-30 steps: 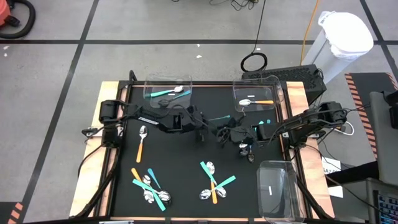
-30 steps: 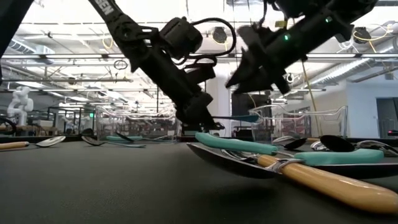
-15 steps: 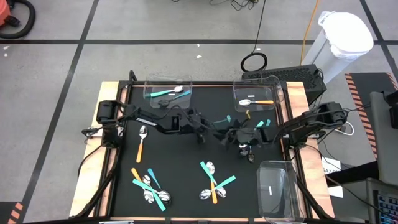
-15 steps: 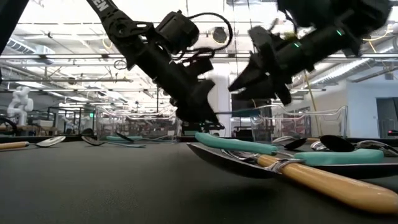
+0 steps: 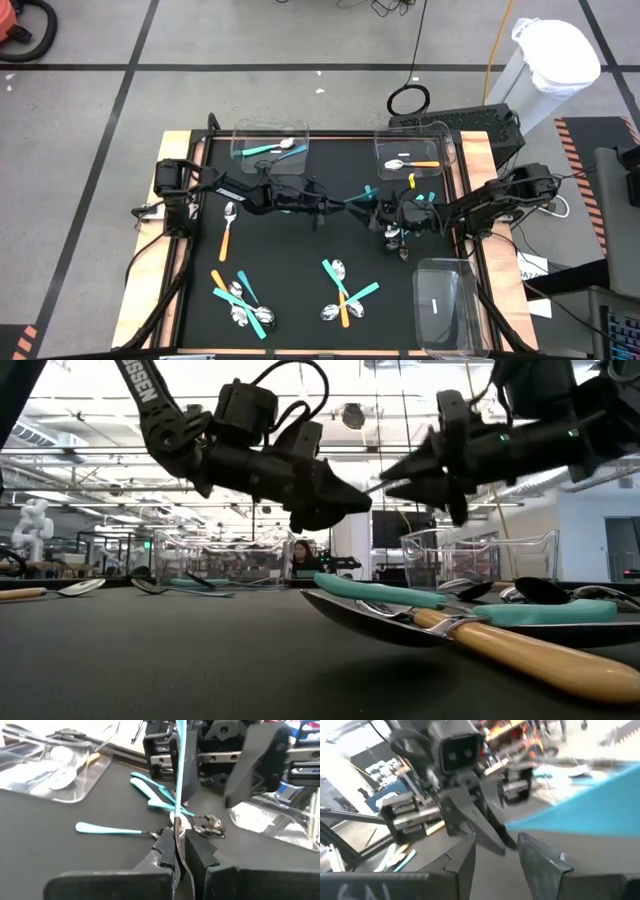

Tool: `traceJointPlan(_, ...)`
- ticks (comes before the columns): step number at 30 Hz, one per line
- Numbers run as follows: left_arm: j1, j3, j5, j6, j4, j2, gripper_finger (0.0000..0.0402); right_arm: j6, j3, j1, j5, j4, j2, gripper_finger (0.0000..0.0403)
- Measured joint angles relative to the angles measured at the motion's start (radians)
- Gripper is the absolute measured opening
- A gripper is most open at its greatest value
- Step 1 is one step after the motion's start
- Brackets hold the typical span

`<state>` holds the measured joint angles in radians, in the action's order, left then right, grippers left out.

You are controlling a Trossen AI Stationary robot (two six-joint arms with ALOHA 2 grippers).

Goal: Sort silverware by color (type)
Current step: Put the blue spoon into the top right transparent bin

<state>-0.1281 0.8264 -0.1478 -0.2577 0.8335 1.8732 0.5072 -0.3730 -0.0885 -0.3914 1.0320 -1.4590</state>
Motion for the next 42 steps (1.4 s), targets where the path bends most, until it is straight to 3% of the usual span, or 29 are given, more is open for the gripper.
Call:
traceJointPlan(9, 0.012, 0.002, -0.021, -0.018, 0.027, 0.0, 0.0011, -0.09, -0.05, 0.01, 0.003, -0.041, -0.001, 0.0136)
traceJointPlan(13, 0.012, 0.002, -0.031, -0.022, 0.026, 0.0, 0.0011, -0.092, -0.05, 0.01, 0.003, -0.043, -0.001, 0.0107)
traceJointPlan(19, 0.011, 0.002, -0.1, -0.017, 0.033, 0.0, 0.0012, -0.101, -0.05, 0.01, 0.013, -0.041, 0.0, 0.0017)
traceJointPlan(29, 0.012, 0.002, -0.095, 0.005, 0.041, 0.0, 0.0018, -0.108, -0.05, 0.009, 0.016, -0.034, 0.0, 0.0006)
traceJointPlan(32, 0.012, 0.002, -0.08, 0.003, 0.04, 0.0, 0.0047, -0.127, -0.053, 0.009, 0.014, -0.03, 0.0, 0.0003)
traceJointPlan(38, -0.014, 0.002, -0.072, 0.003, 0.045, -0.009, 0.0142, -0.154, -0.053, 0.025, -0.003, -0.051, 0.027, 0.0002)
traceJointPlan(42, -0.045, 0.002, -0.089, 0.002, 0.044, -0.044, 0.0202, -0.187, -0.053, 0.06, -0.01, -0.181, 0.114, 0.0001)
